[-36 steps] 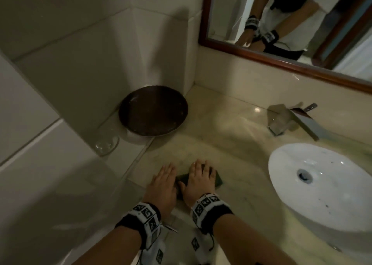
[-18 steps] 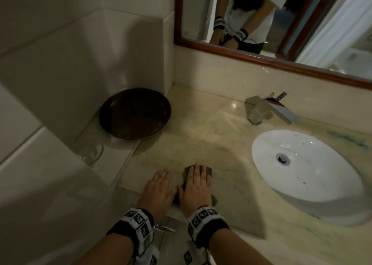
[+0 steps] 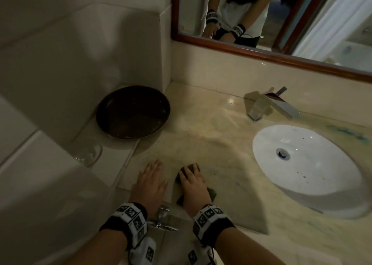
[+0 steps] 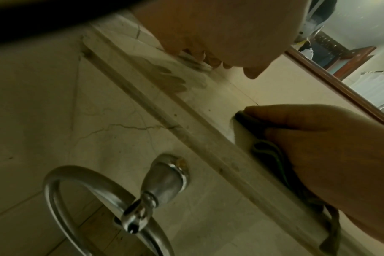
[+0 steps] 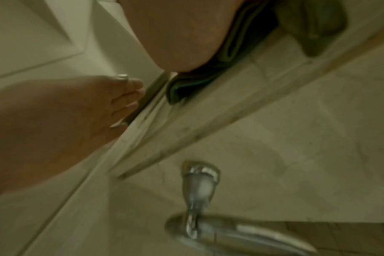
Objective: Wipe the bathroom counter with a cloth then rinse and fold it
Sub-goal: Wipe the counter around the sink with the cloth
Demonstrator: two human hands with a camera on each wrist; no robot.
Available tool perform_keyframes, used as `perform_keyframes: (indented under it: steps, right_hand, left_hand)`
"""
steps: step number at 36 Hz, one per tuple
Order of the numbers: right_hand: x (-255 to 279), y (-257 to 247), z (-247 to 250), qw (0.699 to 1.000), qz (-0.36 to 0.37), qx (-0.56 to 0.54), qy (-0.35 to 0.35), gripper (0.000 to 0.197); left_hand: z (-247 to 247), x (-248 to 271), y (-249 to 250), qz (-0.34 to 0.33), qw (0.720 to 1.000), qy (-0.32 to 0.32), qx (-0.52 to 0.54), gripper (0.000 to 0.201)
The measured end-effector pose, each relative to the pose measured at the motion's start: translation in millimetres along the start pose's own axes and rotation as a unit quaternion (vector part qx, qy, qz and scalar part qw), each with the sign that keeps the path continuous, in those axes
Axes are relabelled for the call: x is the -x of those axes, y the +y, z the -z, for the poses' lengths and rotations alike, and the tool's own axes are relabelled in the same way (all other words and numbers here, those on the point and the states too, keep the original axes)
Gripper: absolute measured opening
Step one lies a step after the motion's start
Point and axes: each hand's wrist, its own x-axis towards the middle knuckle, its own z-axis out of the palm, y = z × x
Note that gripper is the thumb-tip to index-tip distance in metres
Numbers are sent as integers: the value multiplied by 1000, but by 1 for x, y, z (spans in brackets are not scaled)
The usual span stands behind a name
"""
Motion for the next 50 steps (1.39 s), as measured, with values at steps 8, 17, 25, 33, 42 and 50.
perform_keyframes:
  steps: [8,17,25,33,42,50]
  right_hand:
    - [4,-17,-28,990,132,55,-10,72]
    - [3,33,-8,998,15,53,36,63]
    - [6,85,18,996,-62,8,63,67]
    - [-5,71,31,979,-148,-86,108,71]
    - [-34,-18,-15,999,33,31,19,62]
    - [-16,41,-5,998,1,38,60,55]
  left_hand:
    - [4,-3,-5,2,1000,20,2,83]
    - [-8,-5,3,-5,999,-5,-35,95]
    - [-11,3,1,-3,999,0,-32,93]
    - [-4,13,-18,31,999,17,-32,86]
    - [-7,13,-6,46,998,0,-34,89]
    - [-16,14,10,29,999,-4,-35,95]
